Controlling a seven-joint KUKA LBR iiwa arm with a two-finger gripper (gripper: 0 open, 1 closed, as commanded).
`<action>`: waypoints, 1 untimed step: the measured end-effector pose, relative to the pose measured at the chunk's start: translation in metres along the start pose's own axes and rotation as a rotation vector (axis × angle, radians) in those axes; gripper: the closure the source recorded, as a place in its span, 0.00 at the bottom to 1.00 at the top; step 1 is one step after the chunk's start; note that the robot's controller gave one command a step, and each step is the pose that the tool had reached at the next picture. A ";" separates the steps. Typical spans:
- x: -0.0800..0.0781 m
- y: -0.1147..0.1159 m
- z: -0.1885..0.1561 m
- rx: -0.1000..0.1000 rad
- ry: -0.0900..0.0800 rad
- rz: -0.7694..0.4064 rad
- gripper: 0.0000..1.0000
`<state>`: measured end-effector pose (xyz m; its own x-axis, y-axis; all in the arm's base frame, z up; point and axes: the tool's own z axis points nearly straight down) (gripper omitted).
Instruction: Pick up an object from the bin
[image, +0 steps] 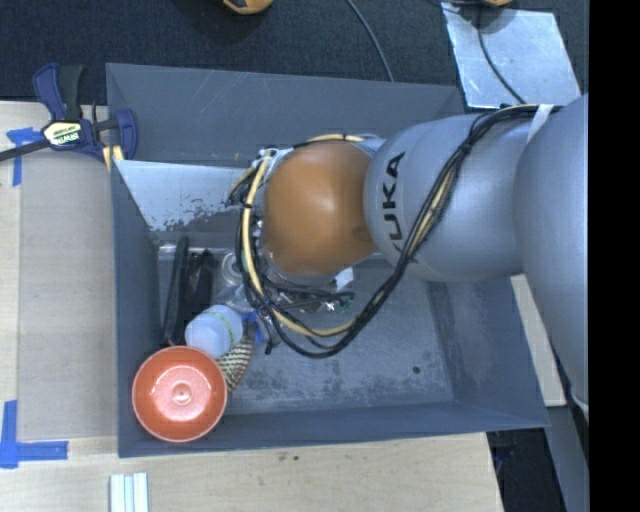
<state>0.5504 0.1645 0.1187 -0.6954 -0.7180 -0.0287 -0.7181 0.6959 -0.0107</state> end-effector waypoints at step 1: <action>0.000 0.000 -0.008 0.001 -0.001 0.002 1.00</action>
Offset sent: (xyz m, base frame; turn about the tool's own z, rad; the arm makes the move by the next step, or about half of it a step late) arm -0.0001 -0.0002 0.0466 0.0019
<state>0.5505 0.1642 0.1268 -0.6970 -0.7164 -0.0297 -0.7165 0.6975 -0.0112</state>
